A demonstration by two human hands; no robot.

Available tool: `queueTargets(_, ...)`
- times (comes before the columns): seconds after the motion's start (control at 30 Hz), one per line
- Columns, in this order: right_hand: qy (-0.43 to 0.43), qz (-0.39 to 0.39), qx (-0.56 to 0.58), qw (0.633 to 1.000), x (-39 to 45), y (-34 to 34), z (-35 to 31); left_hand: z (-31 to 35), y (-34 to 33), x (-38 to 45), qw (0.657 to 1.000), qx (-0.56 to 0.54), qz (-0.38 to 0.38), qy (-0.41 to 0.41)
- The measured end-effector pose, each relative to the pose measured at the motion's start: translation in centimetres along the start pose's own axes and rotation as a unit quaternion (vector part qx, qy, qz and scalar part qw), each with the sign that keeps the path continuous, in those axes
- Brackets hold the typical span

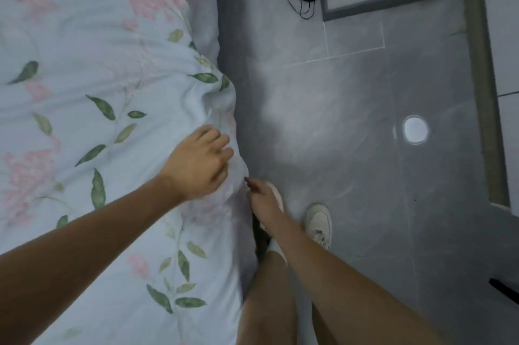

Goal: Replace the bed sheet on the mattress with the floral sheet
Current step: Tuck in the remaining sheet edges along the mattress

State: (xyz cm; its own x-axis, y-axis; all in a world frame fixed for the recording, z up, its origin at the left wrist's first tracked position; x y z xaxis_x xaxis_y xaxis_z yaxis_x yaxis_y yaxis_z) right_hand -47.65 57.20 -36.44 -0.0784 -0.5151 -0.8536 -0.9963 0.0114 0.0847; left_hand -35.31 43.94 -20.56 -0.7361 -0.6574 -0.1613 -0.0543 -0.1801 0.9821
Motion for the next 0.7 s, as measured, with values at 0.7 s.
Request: queueTargets(0.7, -0.005, 0.045, 0.136, 0.990, 6.2, -6.4, -8.5, -4.3, -2.1, 3.3, 0.978, 0.029, -0.184, -0.091)
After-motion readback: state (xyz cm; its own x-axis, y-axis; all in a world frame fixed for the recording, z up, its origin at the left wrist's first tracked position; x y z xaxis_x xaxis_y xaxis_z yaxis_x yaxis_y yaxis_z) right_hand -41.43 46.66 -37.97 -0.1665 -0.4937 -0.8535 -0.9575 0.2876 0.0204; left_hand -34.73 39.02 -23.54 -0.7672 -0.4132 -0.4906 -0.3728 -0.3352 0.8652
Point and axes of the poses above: each hand's wrist, its own x-axis towards the middle knuckle, its own y-axis out of the back of the hand, z = x × y, the point moved 3 cm from there along x, towards the middle knuckle, and after that the axes turned 11 degrees about z, right-handed, at the moved point
